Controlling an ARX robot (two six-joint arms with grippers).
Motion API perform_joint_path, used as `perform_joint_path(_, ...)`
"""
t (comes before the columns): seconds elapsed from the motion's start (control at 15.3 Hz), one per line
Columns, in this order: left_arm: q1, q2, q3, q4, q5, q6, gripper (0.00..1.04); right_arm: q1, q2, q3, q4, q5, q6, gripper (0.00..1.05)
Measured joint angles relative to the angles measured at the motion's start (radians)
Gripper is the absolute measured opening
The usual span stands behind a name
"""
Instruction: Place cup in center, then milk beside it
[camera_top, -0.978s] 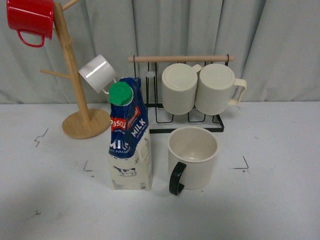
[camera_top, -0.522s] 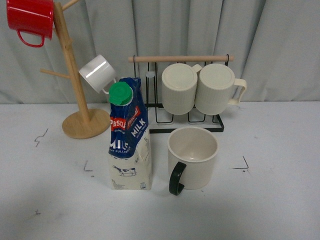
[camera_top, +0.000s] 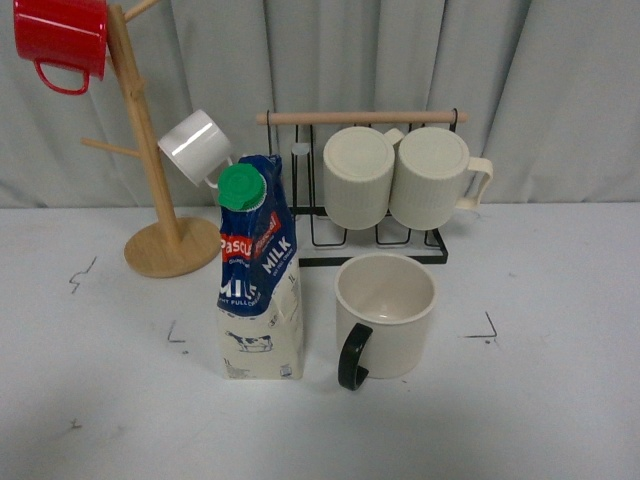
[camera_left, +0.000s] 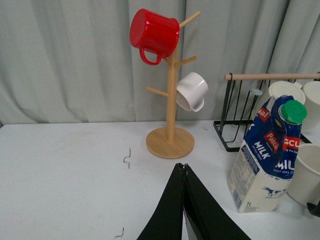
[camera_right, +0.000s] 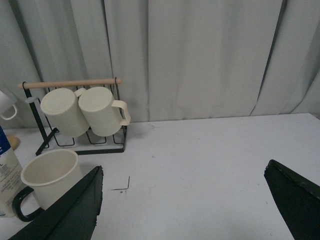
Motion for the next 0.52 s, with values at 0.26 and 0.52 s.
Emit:
perform_joint_path(0.26, 0.0, 0.0, 0.0, 0.005, 0.002, 0.0, 0.4, 0.0, 0.0, 0.0, 0.0, 0.0, 0.0, 0.98)
perform_joint_path(0.52, 0.0, 0.0, 0.0, 0.005, 0.002, 0.0, 0.98, 0.0, 0.0, 0.0, 0.0, 0.0, 0.0, 0.98)
